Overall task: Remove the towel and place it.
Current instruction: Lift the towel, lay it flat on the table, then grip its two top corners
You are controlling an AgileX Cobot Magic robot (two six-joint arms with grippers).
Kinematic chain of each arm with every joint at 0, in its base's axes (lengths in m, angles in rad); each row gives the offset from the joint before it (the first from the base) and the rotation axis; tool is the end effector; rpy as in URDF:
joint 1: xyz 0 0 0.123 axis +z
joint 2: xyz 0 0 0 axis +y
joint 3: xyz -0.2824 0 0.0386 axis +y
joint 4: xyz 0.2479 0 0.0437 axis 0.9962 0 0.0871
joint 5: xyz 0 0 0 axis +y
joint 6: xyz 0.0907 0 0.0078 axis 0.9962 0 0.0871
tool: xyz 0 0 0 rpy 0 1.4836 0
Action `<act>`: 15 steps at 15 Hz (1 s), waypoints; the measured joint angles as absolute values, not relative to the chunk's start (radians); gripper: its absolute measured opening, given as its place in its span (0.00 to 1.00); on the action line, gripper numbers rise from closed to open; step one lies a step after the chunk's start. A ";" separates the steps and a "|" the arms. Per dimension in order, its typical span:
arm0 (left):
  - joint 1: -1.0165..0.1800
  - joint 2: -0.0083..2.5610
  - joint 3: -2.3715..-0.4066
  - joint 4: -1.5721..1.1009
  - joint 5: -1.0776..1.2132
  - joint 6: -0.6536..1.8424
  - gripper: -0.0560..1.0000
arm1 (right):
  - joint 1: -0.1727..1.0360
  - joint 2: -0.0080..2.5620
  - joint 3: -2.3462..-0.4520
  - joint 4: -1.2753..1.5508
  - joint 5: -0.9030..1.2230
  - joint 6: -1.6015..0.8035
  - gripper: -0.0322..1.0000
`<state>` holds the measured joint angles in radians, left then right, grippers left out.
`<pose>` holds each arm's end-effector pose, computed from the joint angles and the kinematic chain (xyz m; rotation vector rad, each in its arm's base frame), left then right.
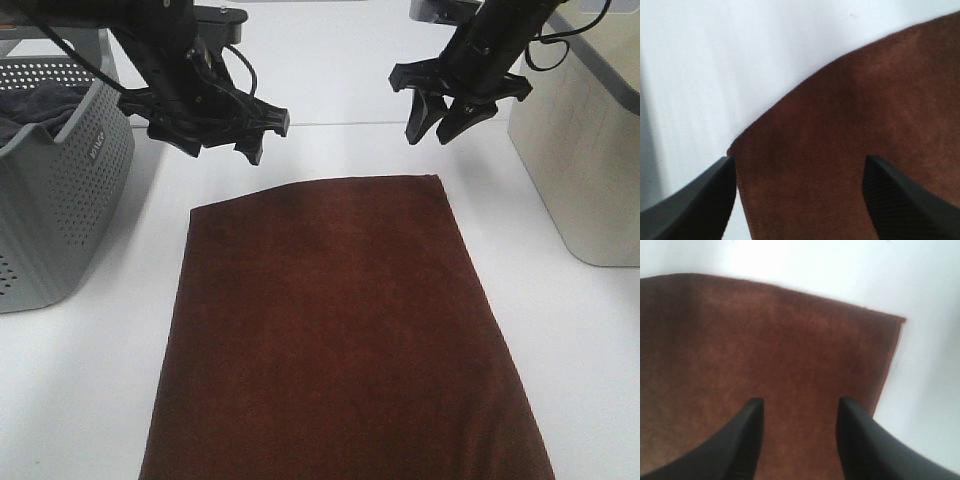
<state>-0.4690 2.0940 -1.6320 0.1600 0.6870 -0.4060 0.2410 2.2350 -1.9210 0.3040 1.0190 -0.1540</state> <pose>0.4149 -0.1999 0.1981 0.2102 2.6149 -0.1298 0.4640 0.1380 0.2037 -0.3872 2.7747 0.4212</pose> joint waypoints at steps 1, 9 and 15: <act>-0.452 2.111 -1.652 0.146 0.690 -0.405 0.70 | 0.245 2.274 -1.961 0.263 1.018 -0.127 0.46; -0.437 2.139 -1.667 0.108 0.702 -0.339 0.70 | 0.245 2.478 -2.109 0.116 1.008 -0.037 0.50; -0.437 2.139 -1.667 0.108 0.702 -0.331 0.70 | 0.245 2.530 -2.109 0.095 1.000 -0.023 0.30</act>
<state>-0.4370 2.1390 -1.6670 0.1080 0.7020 -0.3310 0.2450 2.5300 -2.1090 0.0950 1.0000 -0.0230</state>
